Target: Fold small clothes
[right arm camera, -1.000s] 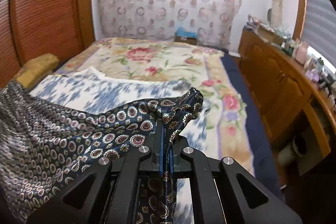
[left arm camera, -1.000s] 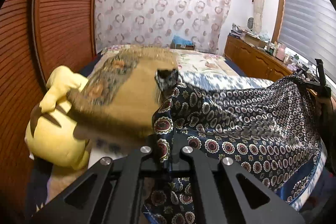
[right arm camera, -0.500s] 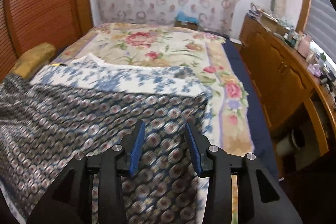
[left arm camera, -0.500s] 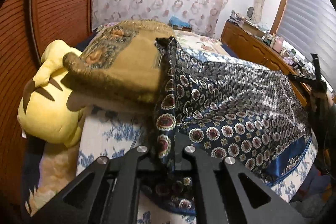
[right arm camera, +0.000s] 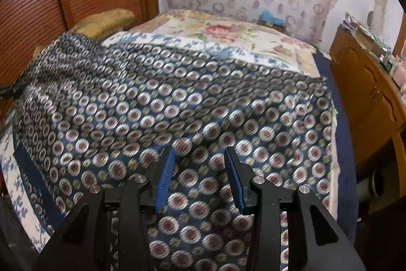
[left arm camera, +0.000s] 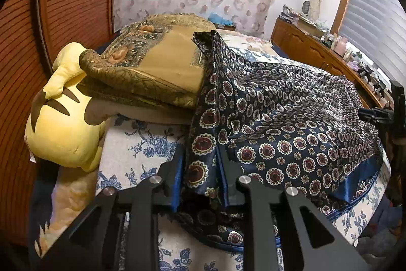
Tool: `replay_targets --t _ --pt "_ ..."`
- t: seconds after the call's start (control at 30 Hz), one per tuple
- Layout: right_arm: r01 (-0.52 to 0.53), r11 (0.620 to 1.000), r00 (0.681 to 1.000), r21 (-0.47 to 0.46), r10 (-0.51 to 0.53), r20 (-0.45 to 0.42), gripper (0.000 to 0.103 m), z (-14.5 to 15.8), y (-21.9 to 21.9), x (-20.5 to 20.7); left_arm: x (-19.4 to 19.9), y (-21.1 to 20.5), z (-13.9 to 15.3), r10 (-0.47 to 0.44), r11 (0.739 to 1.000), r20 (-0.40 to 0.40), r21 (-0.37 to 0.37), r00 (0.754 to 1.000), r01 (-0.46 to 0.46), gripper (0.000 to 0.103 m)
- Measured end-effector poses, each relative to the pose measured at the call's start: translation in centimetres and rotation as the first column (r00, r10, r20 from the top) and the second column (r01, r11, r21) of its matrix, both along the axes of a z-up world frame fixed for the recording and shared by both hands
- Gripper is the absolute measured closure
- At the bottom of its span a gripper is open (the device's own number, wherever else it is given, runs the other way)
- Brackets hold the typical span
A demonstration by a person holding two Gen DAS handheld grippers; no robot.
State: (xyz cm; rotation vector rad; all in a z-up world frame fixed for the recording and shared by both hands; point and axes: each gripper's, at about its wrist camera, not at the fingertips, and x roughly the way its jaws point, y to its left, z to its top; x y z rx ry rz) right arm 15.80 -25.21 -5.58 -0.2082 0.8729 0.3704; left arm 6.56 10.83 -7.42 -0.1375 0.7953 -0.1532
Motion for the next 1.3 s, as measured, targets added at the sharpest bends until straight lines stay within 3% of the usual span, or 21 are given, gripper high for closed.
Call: replay_targets --t 0.53,0.8,1.07,1.13,1.17,1.3 --pt "-0.016 1.0 1.0 -0.003 0.016 -0.024 0.06 -2.1 0.7 -1.6 0.4 -0.3 -0.8 0.001 1.0 -0.026 0.001 1.0 -0.001 0.081" --pt "0.011 1.0 1.0 0.025 -0.011 -0.012 0.046 -2.3 -0.2 -1.7 0.5 -0.3 -1.6 -0.004 1.0 -0.051 -0.021 0.999 0.003 0.081" --pt "0.0 1.0 1.0 0.029 0.0 -0.008 0.041 -2.4 0.0 -1.6 0.5 -0.1 -1.6 -0.026 0.998 -0.048 -0.052 0.999 0.023 0.081" --pt "0.0 1.0 1.0 0.03 0.0 -0.008 0.041 -2.4 0.0 -1.6 0.4 -0.1 -1.3 -0.051 0.996 -0.035 -0.078 0.998 0.048 0.099" --pt "0.0 1.0 1.0 0.03 0.0 -0.009 0.041 -2.4 0.0 -1.6 0.2 -0.3 -1.0 -0.063 0.994 -0.022 -0.096 0.998 0.061 0.102" --pt "0.0 1.0 1.0 0.03 0.0 -0.008 0.041 -2.4 0.0 -1.7 -0.7 -1.8 1.9 -0.11 0.985 0.066 -0.124 0.992 0.117 0.103"
